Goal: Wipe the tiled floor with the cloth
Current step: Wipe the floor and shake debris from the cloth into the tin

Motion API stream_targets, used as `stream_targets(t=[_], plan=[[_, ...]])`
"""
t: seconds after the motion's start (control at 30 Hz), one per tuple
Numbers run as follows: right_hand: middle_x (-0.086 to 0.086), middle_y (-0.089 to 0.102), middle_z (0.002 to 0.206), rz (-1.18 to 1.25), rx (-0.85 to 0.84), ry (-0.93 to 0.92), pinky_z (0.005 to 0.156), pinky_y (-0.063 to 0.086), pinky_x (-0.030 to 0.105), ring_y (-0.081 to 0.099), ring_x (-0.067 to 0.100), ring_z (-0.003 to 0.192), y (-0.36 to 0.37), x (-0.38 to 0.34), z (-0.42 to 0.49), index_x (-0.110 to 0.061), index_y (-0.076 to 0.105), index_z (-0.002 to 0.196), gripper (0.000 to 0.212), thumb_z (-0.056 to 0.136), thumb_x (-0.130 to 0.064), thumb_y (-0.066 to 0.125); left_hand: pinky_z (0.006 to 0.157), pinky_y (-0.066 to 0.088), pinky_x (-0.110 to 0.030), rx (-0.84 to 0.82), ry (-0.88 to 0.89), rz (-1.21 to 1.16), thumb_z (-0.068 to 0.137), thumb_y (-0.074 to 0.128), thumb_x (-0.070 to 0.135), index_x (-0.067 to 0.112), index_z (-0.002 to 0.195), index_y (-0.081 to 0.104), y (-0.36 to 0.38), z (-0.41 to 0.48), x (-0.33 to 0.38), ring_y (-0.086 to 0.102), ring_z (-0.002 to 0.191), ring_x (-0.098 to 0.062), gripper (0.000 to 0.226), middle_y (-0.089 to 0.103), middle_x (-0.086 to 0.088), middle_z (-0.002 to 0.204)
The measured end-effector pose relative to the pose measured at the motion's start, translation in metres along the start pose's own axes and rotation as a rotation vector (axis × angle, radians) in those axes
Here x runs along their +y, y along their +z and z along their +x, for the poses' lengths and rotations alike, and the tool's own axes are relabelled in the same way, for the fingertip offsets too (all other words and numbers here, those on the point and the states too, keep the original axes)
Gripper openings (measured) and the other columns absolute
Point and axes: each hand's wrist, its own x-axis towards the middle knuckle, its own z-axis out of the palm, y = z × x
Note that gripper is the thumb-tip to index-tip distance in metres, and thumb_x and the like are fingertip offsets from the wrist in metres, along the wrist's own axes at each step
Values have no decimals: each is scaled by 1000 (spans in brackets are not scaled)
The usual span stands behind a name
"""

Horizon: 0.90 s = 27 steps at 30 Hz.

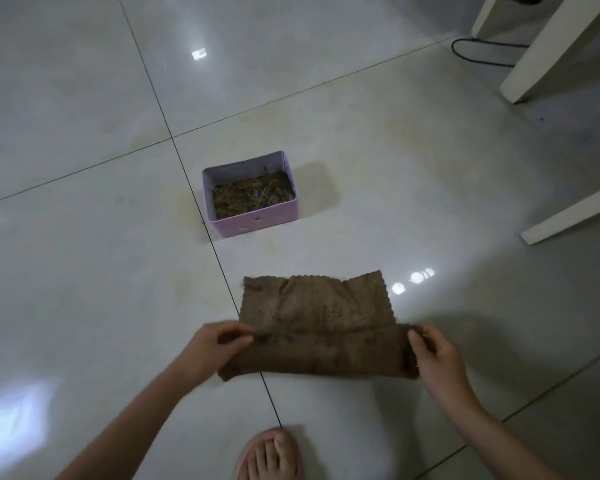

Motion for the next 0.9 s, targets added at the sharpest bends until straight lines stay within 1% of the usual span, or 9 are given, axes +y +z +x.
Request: stream_targets(t=[0.07,0.23,0.33,0.47,0.6,0.7,0.77,0.83,0.9], plan=[[3,61,77,-51,70,-51,62,41,18,56,20,75,6,-17,23,-11,59,83,15,97,-7,53,84,49,-20,112,34,1,91,63,10,25,89,73,-9,29,13,62,92,-8,18,69,9,94],[10,62,86,-141,122,-54,68,33,27,55,27,83,28,-42,74,-2,63,99,14,98,-9,51,90,47,-24,317,84,63,91,61,7,22,91,72,-12,92,39,61,96,-14,19,69,4,95],[9,63,92,-218,133,-3,71,36,27,58,29,89,34,-46,83,-3,62,107,20,99,-18,52,94,47,-29,374,19,153,95,57,14,17,112,69,-2,103,34,61,104,-20,21,68,-2,112],[14,56,108,-527,89,12,77,45,33,55,32,101,35,-42,69,-4,55,117,48,87,-38,68,89,51,-44,563,177,407,92,59,8,9,122,62,10,77,22,56,112,-30,31,60,-11,126],[13,55,108,-590,-35,55,72,47,32,58,32,100,48,-32,45,-4,44,115,56,80,-33,77,70,54,-43,455,328,655,77,76,7,8,108,69,30,38,3,61,94,-35,32,62,-15,112],[6,63,90,-459,-78,132,57,40,26,63,29,88,57,-37,43,-7,51,100,29,82,-16,72,59,55,-41,316,196,651,72,82,9,13,101,73,40,22,-9,62,83,-31,31,62,-11,99],[1,61,73,-468,-116,102,50,38,24,61,22,74,58,-46,42,-13,57,79,11,80,-17,67,55,54,-39,294,145,643,72,80,5,13,101,73,41,18,-15,61,83,-31,32,61,-11,97],[0,55,74,-538,-145,-7,53,37,27,54,18,69,61,-59,38,-15,54,81,10,82,-21,63,59,55,-37,288,123,648,76,75,5,13,107,71,41,17,-18,59,90,-30,32,60,-11,103],[-2,49,74,-575,-152,-112,56,35,28,48,19,67,69,-75,31,-12,49,99,17,86,-17,58,71,54,-33,281,121,656,87,65,12,18,120,65,41,19,-20,53,104,-25,34,54,-7,117]])
